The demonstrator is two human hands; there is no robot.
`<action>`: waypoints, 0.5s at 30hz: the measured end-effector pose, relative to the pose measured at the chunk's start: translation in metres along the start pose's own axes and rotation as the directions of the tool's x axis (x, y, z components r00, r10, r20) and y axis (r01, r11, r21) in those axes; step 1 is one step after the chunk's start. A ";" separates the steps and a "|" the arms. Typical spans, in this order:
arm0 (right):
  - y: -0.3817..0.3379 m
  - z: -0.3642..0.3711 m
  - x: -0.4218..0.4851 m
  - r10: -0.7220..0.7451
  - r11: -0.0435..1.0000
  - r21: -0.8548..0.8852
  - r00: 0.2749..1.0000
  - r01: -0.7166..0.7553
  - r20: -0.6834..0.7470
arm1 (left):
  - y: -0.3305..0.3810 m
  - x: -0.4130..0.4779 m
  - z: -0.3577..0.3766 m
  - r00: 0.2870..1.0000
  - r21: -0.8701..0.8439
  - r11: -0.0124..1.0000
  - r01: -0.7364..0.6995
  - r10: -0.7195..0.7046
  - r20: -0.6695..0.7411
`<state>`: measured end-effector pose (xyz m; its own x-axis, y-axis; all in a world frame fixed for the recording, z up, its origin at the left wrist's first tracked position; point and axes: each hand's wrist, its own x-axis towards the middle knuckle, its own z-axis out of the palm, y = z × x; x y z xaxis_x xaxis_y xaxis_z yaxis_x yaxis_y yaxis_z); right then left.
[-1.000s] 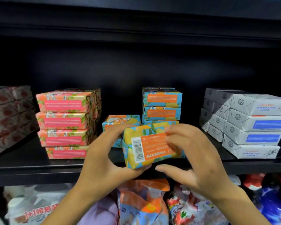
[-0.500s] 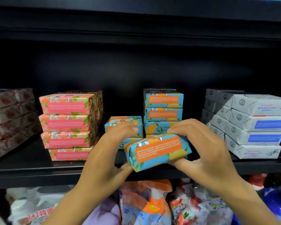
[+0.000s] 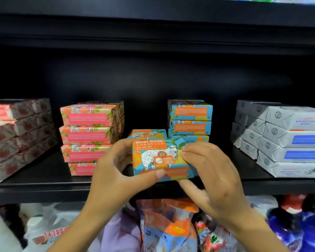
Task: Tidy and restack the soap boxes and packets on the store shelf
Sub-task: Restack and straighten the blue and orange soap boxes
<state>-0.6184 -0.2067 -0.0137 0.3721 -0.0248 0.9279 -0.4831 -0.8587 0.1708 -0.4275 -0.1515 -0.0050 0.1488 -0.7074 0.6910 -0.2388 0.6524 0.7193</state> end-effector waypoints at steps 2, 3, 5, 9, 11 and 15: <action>-0.005 0.001 -0.011 0.122 0.987 0.104 0.992 -0.124 0.025 | -0.001 0.001 -0.004 0.996 0.053 0.998 -0.018 0.023 -0.090; -0.008 0.003 -0.018 0.180 0.973 0.138 0.983 -0.183 0.033 | -0.003 0.002 -0.005 0.991 0.065 0.998 -0.016 0.025 -0.133; -0.012 0.009 -0.029 0.242 0.958 0.138 0.967 -0.251 0.075 | -0.006 0.006 -0.003 0.976 0.087 0.996 -0.007 0.026 -0.216; -0.013 0.024 -0.037 0.245 0.969 -0.050 0.938 -0.240 0.246 | -0.013 0.014 0.008 0.951 0.184 0.983 -0.009 0.065 -0.303; -0.014 0.029 -0.038 0.235 0.970 -0.126 0.927 -0.206 0.293 | -0.018 0.016 0.016 0.931 0.226 0.974 -0.002 0.084 -0.355; -0.014 0.031 -0.040 0.204 0.975 -0.143 0.937 -0.169 0.285 | -0.023 0.023 0.033 0.867 0.302 0.953 0.002 0.149 -0.475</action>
<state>-0.6022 -0.2098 -0.0638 0.4755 -0.3445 0.8094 -0.6476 -0.7598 0.0571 -0.4504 -0.1915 -0.0080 0.5498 -0.3871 0.7402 -0.5173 0.5380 0.6656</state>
